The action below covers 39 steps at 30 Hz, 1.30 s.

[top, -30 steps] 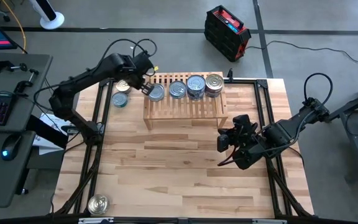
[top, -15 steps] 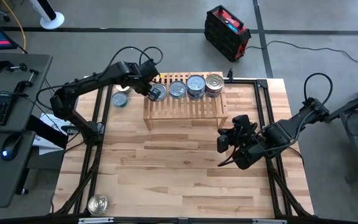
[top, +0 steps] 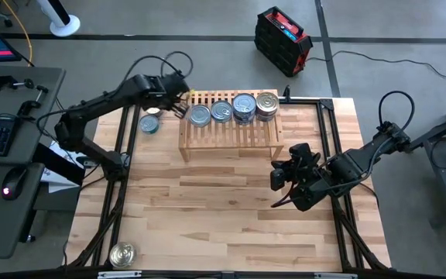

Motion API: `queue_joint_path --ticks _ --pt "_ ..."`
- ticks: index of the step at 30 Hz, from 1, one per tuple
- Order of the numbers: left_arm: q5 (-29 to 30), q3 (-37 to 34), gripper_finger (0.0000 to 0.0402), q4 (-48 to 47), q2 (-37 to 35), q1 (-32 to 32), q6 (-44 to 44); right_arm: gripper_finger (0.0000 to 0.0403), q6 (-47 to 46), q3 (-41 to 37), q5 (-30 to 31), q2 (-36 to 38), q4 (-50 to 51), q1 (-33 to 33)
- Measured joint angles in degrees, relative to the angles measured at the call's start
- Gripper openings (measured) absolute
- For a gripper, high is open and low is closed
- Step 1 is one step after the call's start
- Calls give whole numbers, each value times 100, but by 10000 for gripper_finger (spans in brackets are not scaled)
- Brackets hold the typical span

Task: Stack canned seafood by type on shelf
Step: Stack the green tuna can on the green tuna on the shelf

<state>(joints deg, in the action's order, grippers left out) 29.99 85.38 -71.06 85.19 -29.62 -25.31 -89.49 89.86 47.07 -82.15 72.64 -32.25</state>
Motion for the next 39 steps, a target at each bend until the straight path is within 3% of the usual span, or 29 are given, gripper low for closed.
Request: queue_joint_path --ticks 4,13,17,24,35,39 --pt "201 -509 0 322 -186 -212 -559 0 0 0 -32 0 -1 0" --pt "82 -3327 0 1823 -1345 -217 -1859 0 -42 0 -186 0 -26 3" --pt "-56 -3862 0 1964 -1838 -217 -701 0 42 0 -183 0 -26 137" --pt "-190 -4076 0 1706 -1643 -263 2760 0 371 0 -215 0 -70 460" --pt "868 -4317 0 1924 -109 -263 2799 0 815 0 -286 0 -641 566" --pt "928 -4319 0 2153 227 -263 2792 0 859 0 -318 0 -865 566"
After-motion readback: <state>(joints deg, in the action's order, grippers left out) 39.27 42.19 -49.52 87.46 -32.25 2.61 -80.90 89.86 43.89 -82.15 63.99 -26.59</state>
